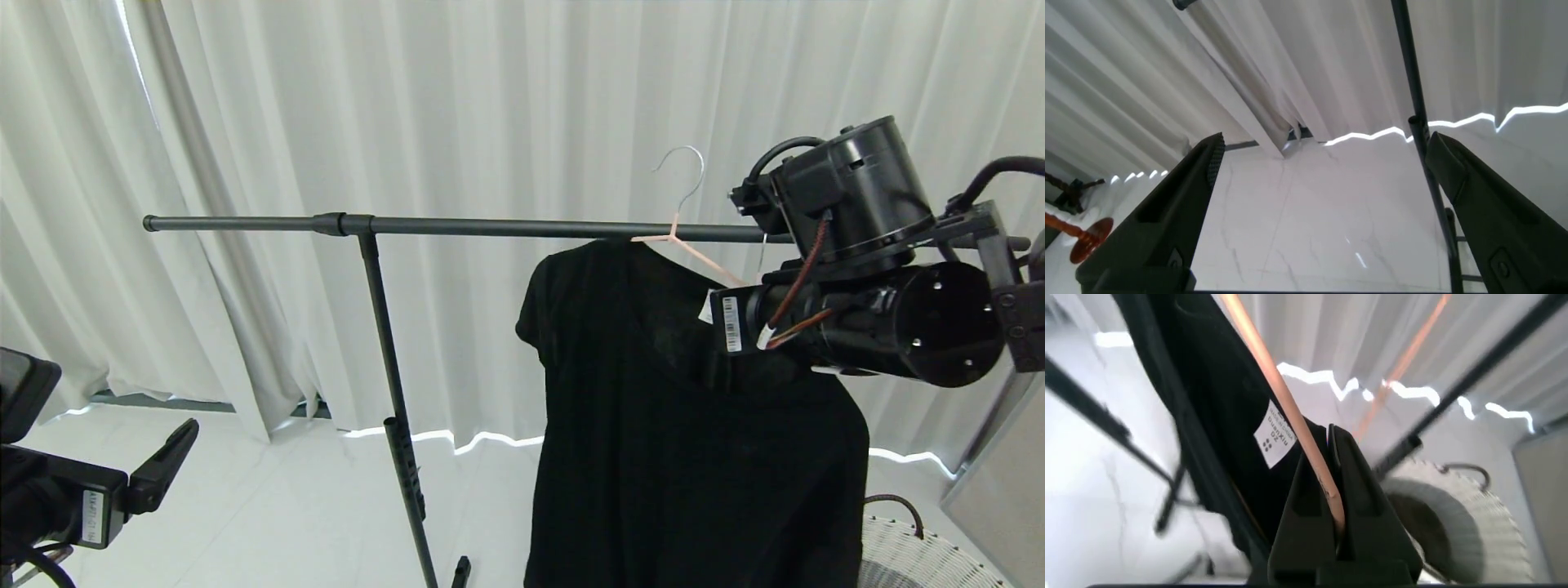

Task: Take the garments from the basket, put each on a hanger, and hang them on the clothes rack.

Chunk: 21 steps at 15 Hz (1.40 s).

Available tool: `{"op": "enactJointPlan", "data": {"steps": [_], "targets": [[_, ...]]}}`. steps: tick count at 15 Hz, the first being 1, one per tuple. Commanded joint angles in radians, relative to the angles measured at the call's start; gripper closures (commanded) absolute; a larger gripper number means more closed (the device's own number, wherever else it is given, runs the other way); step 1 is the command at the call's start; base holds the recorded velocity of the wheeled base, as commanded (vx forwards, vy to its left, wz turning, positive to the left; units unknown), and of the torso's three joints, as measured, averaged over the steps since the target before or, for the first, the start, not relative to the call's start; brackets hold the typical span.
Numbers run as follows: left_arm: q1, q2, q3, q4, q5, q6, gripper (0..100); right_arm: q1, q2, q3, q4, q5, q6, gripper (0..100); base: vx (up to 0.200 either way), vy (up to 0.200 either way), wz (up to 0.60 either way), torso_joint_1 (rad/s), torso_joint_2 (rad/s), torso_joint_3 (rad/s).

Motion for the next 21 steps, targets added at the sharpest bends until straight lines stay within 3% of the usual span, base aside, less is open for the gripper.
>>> {"op": "enactJointPlan", "data": {"steps": [1, 12, 16, 21], "targets": [[0.0, 0.0, 0.0, 0.0, 0.001, -0.001, 0, 0.0, 0.043, -0.002, -0.016, -0.002, -0.001, 100, 0.0, 0.0, 0.0, 0.0, 0.0, 0.0], [-0.002, -0.01, 0.0, 0.0, 0.001, -0.006, 0, -0.03, 0.121, -0.003, -0.067, -0.105, 0.001, 100, 0.0, 0.0, 0.0, 0.0, 0.0, 0.0], [-0.002, -0.01, 0.0, 0.0, -0.001, -0.006, 0, -0.046, 0.125, 0.0, -0.067, -0.108, 0.001, 100, 0.0, 0.0, 0.0, 0.0, 0.0, 0.0], [-0.002, -0.01, 0.0, 0.0, -0.003, -0.007, 0, -0.052, 0.14, 0.0, -0.067, -0.143, 0.001, 100, 0.2, 0.0, 0.0, -0.001, 0.0, 0.001]]}}
